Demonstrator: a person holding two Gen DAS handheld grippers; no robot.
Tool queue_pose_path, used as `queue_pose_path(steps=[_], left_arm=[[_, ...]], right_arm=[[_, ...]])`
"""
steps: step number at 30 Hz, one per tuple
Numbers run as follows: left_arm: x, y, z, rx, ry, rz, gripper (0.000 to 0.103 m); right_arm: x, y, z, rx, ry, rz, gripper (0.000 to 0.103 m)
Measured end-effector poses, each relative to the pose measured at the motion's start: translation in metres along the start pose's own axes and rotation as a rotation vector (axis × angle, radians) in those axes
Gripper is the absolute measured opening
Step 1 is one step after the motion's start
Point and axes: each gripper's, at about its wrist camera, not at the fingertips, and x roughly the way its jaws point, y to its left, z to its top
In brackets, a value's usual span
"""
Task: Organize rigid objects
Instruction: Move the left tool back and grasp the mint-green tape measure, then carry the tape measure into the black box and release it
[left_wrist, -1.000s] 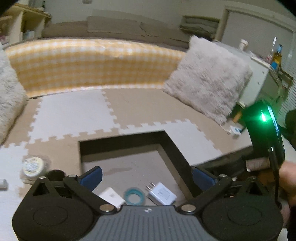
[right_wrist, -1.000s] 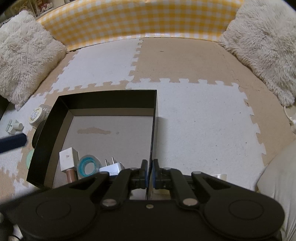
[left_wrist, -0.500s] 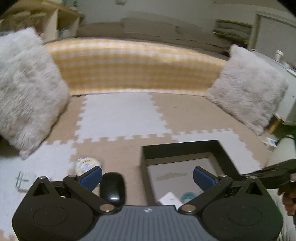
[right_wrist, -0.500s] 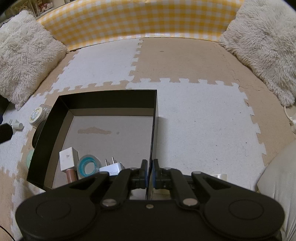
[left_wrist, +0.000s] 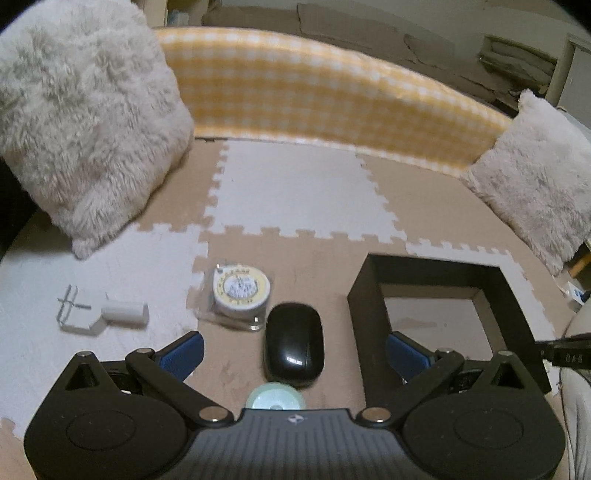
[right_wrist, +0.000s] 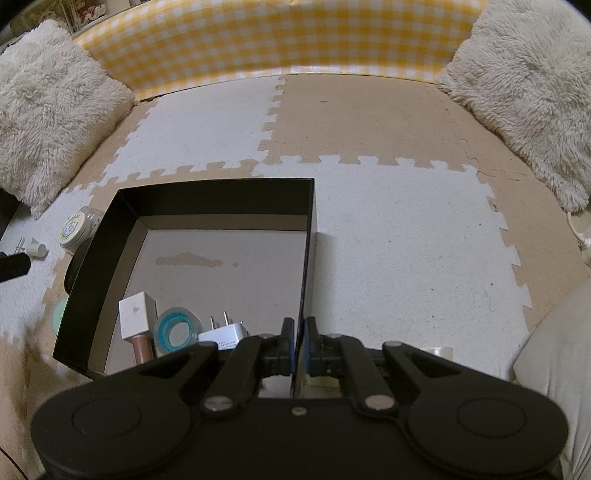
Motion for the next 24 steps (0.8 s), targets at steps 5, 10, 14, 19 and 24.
queue_pose_path(steps=[5, 10, 14, 19, 24], left_arm=[[0.017, 0.002, -0.010, 0.032, 0.085, 0.022, 0.078], [0.036, 0.006, -0.025, 0.045, 0.169, 0.026, 0.072], [0.047, 0.004, -0.035, 0.056, 0.211, 0.030, 0.066], [0.054, 0.003, -0.041, 0.069, 0.216, 0.051, 0.059], [0.052, 0.003, -0.040, 0.073, 0.205, 0.055, 0.050]], right_arm=[[0.000, 0.000, 0.000, 0.000, 0.000, 0.000, 0.006], [0.000, 0.000, 0.000, 0.000, 0.000, 0.000, 0.006], [0.000, 0.000, 0.000, 0.000, 0.000, 0.000, 0.006], [0.000, 0.000, 0.000, 0.000, 0.000, 0.000, 0.006], [0.000, 0.000, 0.000, -0.001, 0.000, 0.000, 0.006]])
